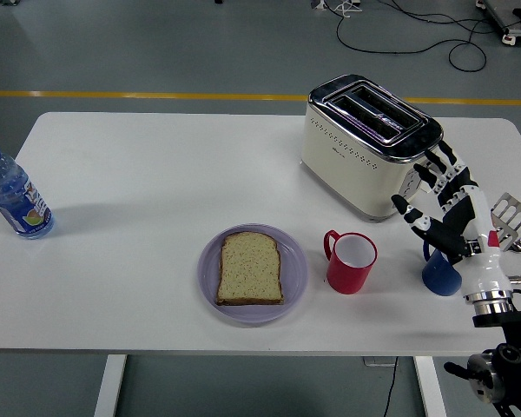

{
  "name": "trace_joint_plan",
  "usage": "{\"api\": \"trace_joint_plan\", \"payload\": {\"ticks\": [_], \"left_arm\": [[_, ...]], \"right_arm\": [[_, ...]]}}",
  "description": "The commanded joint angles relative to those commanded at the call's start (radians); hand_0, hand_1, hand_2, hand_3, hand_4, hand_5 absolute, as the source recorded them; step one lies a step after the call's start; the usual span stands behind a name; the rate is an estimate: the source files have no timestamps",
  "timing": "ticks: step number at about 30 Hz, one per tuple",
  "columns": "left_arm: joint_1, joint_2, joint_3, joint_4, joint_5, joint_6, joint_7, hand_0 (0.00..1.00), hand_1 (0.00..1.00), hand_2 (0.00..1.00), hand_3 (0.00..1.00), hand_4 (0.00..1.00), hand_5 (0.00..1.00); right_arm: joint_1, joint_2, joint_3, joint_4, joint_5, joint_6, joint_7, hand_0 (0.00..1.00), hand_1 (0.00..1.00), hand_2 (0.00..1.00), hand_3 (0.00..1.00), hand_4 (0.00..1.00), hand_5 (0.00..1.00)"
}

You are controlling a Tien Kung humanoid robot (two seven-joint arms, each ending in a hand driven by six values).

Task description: Pick up the cup,pour liquid into bread,place the cup on the desk

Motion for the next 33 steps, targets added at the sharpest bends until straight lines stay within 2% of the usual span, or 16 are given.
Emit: {"api": "trace_joint_plan", "payload": {"ticks": [1, 2, 7, 8, 12, 14, 19, 20, 33], "left_arm": [[-0.001, 0.000, -0.002, 0.000, 0.001, 0.000, 0.000, 0.647, 0.656, 0.656, 0.534, 0.303, 0.761], [-0.001, 0.000, -0.002, 0.000, 0.001, 0.000, 0.000, 0.647, 0.656, 0.655, 0.533, 0.303, 0.761], [-0.003, 0.001, -0.001, -0.001, -0.001, 0.000, 0.000, 0.647, 0.656, 0.655, 0.533, 0.303, 0.761], [-0.003, 0.000, -0.001, 0.000, -0.001, 0.000, 0.000, 0.647, 0.657, 0.655, 0.533, 0.302, 0.760], [-0.005, -0.001, -0.007, 0.001, 0.002, 0.000, 0.001, 0.647, 0.657, 0.655, 0.533, 0.302, 0.760], [-0.005, -0.001, -0.007, 0.001, 0.001, 0.000, 0.001, 0.648, 0.656, 0.655, 0.533, 0.303, 0.762], [-0.005, -0.001, -0.005, 0.001, 0.001, 0.000, 0.001, 0.648, 0.656, 0.655, 0.533, 0.303, 0.762], [-0.005, -0.001, -0.005, 0.001, 0.001, 0.000, 0.001, 0.648, 0.657, 0.655, 0.533, 0.303, 0.763], [-0.010, -0.002, -0.010, 0.000, 0.001, 0.000, 0.001, 0.647, 0.656, 0.656, 0.533, 0.303, 0.762]], "right_arm": [[0.005, -0.002, 0.032, 0.010, 0.045, 0.015, -0.014, 0.796, 0.707, 0.790, 0.776, 0.719, 0.138], [0.007, -0.003, 0.045, 0.012, 0.085, 0.021, -0.020, 0.702, 0.641, 0.684, 0.634, 0.594, 0.164], [0.015, -0.008, 0.164, -0.008, 0.292, 0.103, -0.126, 0.702, 0.641, 0.684, 0.634, 0.594, 0.164], [0.017, -0.005, 0.187, -0.023, 0.338, 0.118, -0.149, 0.702, 0.648, 0.683, 0.637, 0.571, 0.190], [0.020, 0.008, 0.252, -0.062, 0.507, 0.140, -0.194, 0.702, 0.648, 0.683, 0.637, 0.571, 0.190], [0.021, 0.010, 0.271, -0.077, 0.592, 0.145, -0.207, 0.704, 0.654, 0.687, 0.642, 0.562, 0.222], [0.022, 0.012, 0.313, -0.116, 0.774, 0.162, -0.259, 0.704, 0.654, 0.687, 0.642, 0.562, 0.222], [0.022, 0.013, 0.318, -0.121, 0.791, 0.165, -0.267, 0.705, 0.657, 0.687, 0.644, 0.552, 0.262], [0.025, 0.025, 0.374, -0.182, 0.784, 0.199, -0.363, 0.699, 0.650, 0.674, 0.634, 0.546, 0.273]]}}
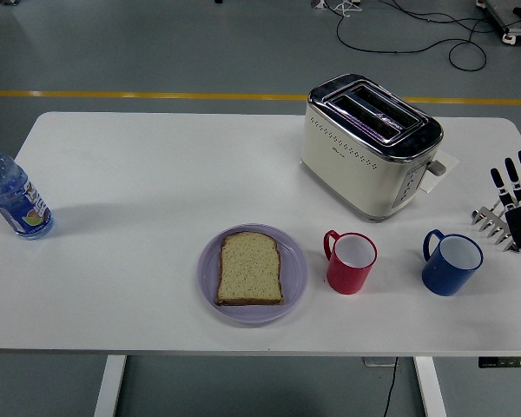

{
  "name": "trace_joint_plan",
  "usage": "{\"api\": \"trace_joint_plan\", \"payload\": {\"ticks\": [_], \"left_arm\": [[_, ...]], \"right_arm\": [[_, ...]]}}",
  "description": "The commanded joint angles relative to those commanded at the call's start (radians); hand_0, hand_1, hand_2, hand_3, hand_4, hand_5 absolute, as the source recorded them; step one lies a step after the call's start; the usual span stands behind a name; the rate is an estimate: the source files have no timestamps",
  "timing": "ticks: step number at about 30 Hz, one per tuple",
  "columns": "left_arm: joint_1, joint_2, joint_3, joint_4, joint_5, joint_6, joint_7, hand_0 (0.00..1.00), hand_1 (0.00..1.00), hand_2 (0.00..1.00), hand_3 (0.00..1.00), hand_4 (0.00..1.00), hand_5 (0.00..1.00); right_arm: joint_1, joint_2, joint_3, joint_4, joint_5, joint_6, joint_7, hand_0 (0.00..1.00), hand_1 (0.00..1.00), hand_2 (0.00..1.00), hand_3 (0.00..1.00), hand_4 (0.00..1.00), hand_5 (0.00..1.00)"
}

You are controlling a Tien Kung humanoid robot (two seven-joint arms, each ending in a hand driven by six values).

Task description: Pick up the cup,pour liquid into bread,place the cup on the desk

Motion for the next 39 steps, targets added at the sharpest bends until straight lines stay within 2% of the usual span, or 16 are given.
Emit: {"api": "trace_joint_plan", "payload": {"ticks": [20, 39], "left_arm": [[-0.001, -0.003, -0.005, 0.000, 0.001, 0.000, 0.000, 0.647, 0.656, 0.655, 0.533, 0.303, 0.761], [0.008, -0.003, 0.012, 0.001, -0.006, -0.001, 0.003, 0.647, 0.655, 0.656, 0.533, 0.303, 0.760]], "right_arm": [[0.000, 0.006, 0.017, -0.024, 0.024, -0.005, 0.003, 0.686, 0.637, 0.662, 0.625, 0.530, 0.298], [-0.017, 0.003, 0.027, -0.019, 0.059, -0.011, 0.010, 0.673, 0.630, 0.654, 0.618, 0.527, 0.294]]}}
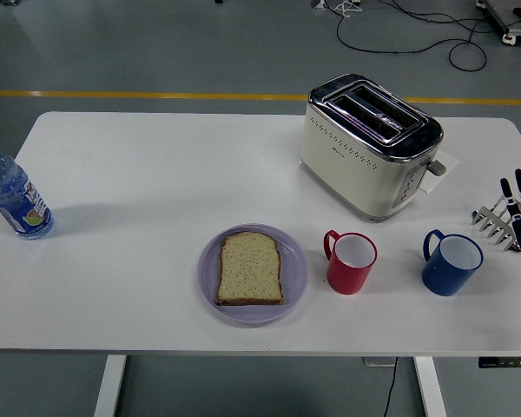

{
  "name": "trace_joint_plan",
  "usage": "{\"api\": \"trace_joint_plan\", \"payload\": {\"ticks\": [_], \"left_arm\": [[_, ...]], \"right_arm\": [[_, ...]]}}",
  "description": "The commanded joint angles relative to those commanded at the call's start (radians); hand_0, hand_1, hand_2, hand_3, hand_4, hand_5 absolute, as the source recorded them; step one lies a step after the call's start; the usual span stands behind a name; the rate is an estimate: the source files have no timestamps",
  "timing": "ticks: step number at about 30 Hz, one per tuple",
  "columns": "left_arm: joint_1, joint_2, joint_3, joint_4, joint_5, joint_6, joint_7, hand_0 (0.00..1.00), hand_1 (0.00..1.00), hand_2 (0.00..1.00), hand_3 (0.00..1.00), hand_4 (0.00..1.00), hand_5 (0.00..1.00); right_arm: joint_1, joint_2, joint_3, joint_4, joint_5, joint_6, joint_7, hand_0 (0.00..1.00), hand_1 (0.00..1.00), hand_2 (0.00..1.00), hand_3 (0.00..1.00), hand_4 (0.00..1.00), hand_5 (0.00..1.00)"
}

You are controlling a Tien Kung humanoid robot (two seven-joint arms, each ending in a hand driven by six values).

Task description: Pick up the cup,pour liquid into bread,place the cup on the desk

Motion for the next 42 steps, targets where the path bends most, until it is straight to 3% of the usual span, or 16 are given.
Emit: {"api": "trace_joint_plan", "payload": {"ticks": [42], "left_arm": [[-0.027, 0.007, -0.024, 0.003, 0.005, 0.000, 0.001, 0.647, 0.656, 0.656, 0.534, 0.305, 0.767]], "right_arm": [[0.023, 0.015, 0.044, 0.022, 0.003, -0.007, 0.016, 0.659, 0.618, 0.644, 0.606, 0.523, 0.271]]}}
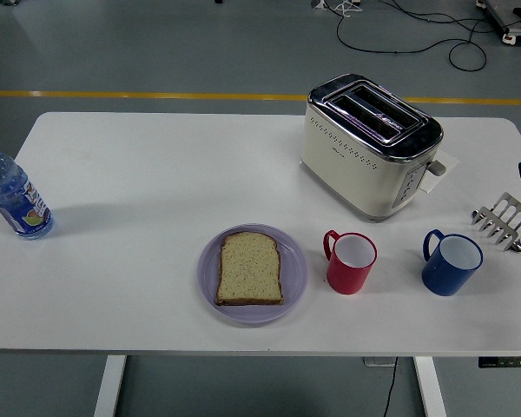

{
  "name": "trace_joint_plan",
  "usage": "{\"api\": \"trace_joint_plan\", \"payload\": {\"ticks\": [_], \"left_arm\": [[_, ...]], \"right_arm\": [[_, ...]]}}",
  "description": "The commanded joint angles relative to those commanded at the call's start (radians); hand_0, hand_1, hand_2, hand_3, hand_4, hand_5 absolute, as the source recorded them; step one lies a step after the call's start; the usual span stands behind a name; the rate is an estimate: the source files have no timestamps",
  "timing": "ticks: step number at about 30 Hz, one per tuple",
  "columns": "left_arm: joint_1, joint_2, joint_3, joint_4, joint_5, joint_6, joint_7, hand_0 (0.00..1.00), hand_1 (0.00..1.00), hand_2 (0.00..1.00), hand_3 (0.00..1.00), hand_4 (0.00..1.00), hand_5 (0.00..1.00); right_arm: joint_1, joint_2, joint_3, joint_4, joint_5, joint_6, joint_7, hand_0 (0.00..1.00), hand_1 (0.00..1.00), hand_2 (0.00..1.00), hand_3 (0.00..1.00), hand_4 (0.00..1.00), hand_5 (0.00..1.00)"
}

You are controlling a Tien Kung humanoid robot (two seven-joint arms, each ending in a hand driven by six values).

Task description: Pick up the cup,pour liquid into bread,place the cup on the desk

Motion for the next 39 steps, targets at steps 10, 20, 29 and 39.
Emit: {"api": "trace_joint_plan", "payload": {"ticks": [10, 20, 29, 39], "left_arm": [[-0.001, -0.002, -0.021, -0.001, 0.007, 0.001, 0.000, 0.648, 0.656, 0.656, 0.533, 0.305, 0.766], [0.012, -0.004, -0.012, -0.005, 0.004, 0.002, -0.003, 0.647, 0.656, 0.653, 0.534, 0.306, 0.767], [0.016, -0.004, 0.004, -0.003, 0.000, 0.001, -0.003, 0.647, 0.654, 0.651, 0.534, 0.304, 0.766], [-0.003, -0.001, -0.027, -0.002, 0.016, 0.002, -0.004, 0.646, 0.655, 0.650, 0.533, 0.304, 0.765]], "right_arm": [[-0.008, 0.004, 0.002, 0.007, -0.001, -0.003, 0.002, 0.659, 0.616, 0.642, 0.605, 0.520, 0.269], [-0.018, -0.006, 0.001, 0.010, -0.001, -0.004, 0.004, 0.659, 0.616, 0.640, 0.604, 0.517, 0.266], [-0.019, -0.006, 0.001, 0.009, -0.001, -0.005, 0.006, 0.658, 0.615, 0.639, 0.602, 0.515, 0.266], [0.011, -0.001, 0.013, 0.013, -0.001, -0.005, 0.006, 0.657, 0.613, 0.638, 0.602, 0.510, 0.264]]}}
